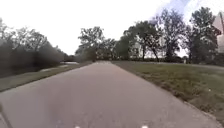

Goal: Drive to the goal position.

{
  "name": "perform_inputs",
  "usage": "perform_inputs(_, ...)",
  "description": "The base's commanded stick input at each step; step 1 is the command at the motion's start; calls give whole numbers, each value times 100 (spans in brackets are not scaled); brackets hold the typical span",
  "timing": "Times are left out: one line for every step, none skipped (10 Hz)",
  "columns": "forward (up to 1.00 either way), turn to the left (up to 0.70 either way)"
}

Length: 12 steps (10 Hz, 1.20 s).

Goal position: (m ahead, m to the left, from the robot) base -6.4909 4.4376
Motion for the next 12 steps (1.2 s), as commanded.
perform_inputs(0, 70)
perform_inputs(0, 70)
perform_inputs(0, 70)
perform_inputs(0, 70)
perform_inputs(0, 70)
perform_inputs(0, 70)
perform_inputs(0, 70)
perform_inputs(0, 70)
perform_inputs(0, 70)
perform_inputs(0, 70)
perform_inputs(0, 70)
perform_inputs(0, 70)
